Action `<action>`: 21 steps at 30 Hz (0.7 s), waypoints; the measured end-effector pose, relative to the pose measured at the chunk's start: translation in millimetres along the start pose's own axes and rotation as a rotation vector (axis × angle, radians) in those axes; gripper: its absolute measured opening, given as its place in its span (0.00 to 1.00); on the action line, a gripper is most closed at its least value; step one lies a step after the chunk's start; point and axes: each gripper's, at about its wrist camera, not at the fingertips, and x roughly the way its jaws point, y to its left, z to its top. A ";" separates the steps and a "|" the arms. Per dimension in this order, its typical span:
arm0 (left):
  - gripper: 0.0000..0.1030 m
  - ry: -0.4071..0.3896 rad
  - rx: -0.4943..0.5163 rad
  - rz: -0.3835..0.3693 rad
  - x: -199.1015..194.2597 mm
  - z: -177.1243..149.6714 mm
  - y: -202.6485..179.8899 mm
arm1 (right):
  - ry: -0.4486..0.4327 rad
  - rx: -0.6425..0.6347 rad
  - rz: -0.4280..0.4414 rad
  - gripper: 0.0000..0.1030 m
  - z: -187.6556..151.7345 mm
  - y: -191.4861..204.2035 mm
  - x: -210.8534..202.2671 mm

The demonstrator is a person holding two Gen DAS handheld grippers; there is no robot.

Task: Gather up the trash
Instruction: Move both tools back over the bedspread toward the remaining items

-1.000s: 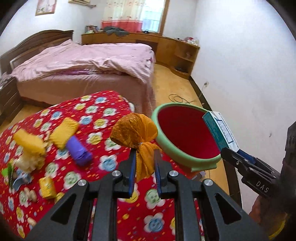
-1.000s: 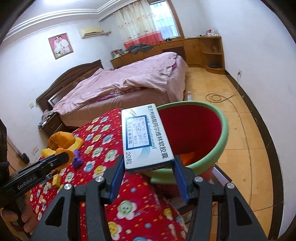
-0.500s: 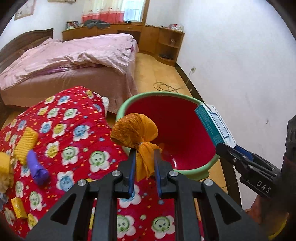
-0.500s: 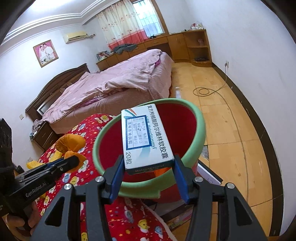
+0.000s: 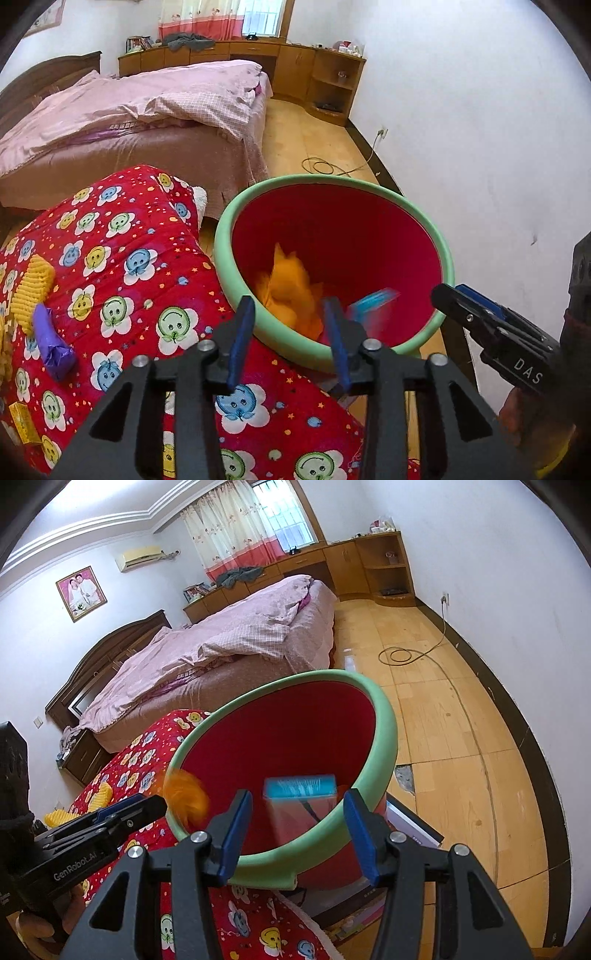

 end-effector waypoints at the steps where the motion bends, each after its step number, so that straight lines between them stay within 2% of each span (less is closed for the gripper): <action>1: 0.40 -0.001 -0.002 0.002 -0.6 0.0 0.0 | -0.002 0.003 0.002 0.54 -0.1 -0.6 -0.9; 10: 0.40 -0.008 -0.023 0.012 -13.6 -4.1 2.3 | -0.013 0.015 0.009 0.54 -1.8 -1.8 -8.8; 21: 0.40 -0.034 -0.074 0.035 -46.8 -15.8 17.9 | -0.029 0.011 0.045 0.62 -8.9 16.0 -31.4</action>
